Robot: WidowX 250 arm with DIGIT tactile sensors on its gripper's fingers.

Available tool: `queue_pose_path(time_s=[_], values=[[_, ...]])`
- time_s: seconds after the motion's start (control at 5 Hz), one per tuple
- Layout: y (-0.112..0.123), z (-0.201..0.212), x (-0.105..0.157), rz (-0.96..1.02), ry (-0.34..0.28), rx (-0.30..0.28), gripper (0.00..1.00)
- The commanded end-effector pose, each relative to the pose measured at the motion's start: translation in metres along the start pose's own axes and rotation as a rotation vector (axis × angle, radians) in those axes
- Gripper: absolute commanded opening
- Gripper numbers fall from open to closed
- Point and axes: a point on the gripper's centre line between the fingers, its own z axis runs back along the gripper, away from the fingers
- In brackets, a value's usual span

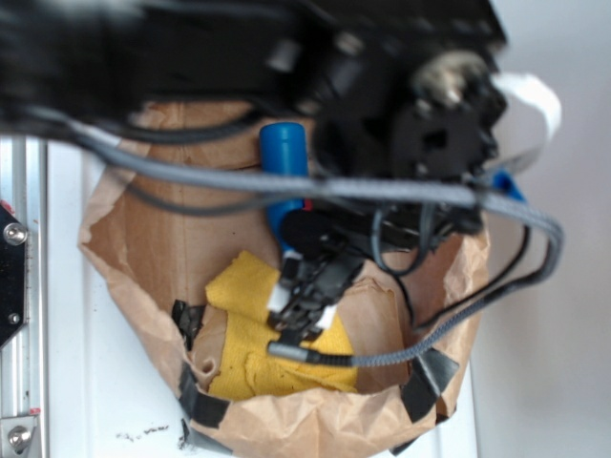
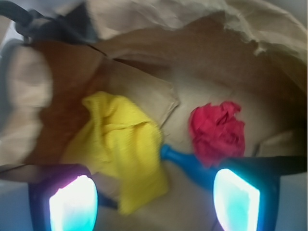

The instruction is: Grab the yellow cloth.

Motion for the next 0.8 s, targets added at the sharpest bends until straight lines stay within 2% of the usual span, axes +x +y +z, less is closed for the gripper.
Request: queue_pose_path(time_s=[0.0, 0.2, 0.4, 0.6], values=[[-0.028, 0.010, -0.017, -0.190, -0.046, 0.186, 1.00], [-0.030, -0.014, -0.004, -0.201, 0.025, 0.171, 1.00], [-0.058, -0.040, -0.013, -0.233, 0.078, 0.139, 1.00], [-0.070, -0.050, -0.006, -0.272, 0.109, 0.095, 1.00]])
